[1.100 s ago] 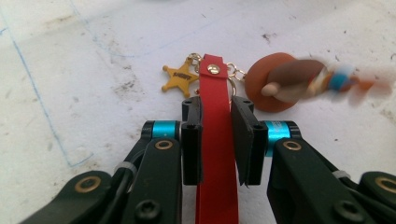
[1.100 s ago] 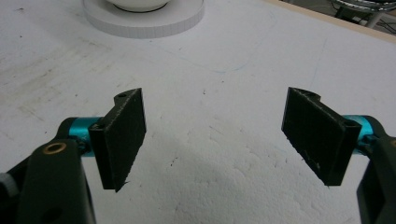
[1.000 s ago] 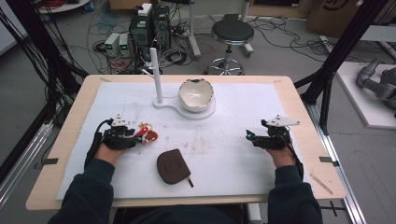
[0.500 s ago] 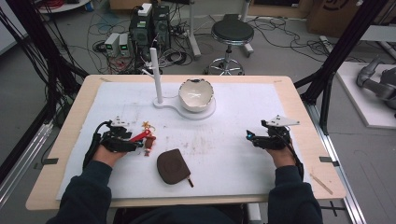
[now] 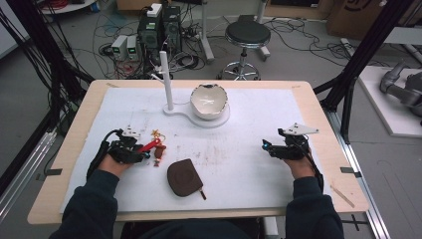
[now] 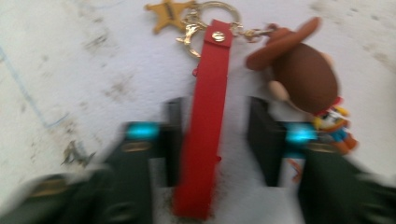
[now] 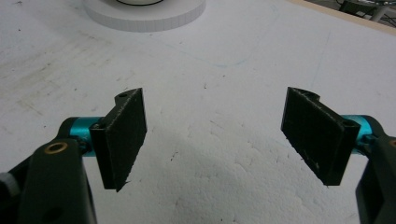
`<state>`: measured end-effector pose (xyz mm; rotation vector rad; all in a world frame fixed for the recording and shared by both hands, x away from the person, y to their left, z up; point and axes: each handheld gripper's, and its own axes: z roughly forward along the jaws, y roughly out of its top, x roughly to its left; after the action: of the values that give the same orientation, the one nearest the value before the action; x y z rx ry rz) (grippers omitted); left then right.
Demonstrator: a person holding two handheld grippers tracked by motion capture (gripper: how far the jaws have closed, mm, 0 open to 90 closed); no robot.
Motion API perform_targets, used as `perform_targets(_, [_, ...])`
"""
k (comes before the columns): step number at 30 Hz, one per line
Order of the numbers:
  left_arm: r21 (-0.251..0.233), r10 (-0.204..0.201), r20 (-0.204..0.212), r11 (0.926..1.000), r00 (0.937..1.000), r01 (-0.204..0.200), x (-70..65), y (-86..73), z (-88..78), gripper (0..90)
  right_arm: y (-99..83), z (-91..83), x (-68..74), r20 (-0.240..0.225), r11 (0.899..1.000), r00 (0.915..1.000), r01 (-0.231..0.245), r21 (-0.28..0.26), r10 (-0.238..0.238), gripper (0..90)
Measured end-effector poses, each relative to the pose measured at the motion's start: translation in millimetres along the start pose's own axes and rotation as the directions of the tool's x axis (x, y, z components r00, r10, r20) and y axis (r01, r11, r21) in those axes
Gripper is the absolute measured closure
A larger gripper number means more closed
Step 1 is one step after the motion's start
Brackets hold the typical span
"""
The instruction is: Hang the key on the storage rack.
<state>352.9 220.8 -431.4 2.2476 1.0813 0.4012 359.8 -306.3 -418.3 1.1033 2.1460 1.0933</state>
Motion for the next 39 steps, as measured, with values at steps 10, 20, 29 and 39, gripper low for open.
perform_targets(10, [-0.176,-0.114,0.013,0.9777,0.9934,0.114,12.8,3.3,-16.5,74.8,0.0,0.1,0.3,0.001,1.000,1.0000,-0.005,0.002,0.004,22.6])
perform_targets(20, [-0.429,-0.176,0.190,0.8701,0.9658,0.243,18.0,29.5,-40.7,74.9,1.6,-0.2,0.7,0.003,1.000,0.9999,-0.010,-0.014,0.010,22.6])
perform_targets(29, [-0.511,-0.178,0.218,0.8169,0.9594,0.268,26.2,71.1,-52.1,74.9,2.8,-0.3,0.4,0.002,1.000,0.9999,-0.013,-0.024,0.013,22.6])
perform_targets(39, [-0.580,-0.175,0.226,0.7657,0.9581,0.277,39.7,113.5,-70.9,75.0,3.0,-0.7,0.2,0.002,0.999,0.9998,-0.018,-0.030,0.018,22.6])
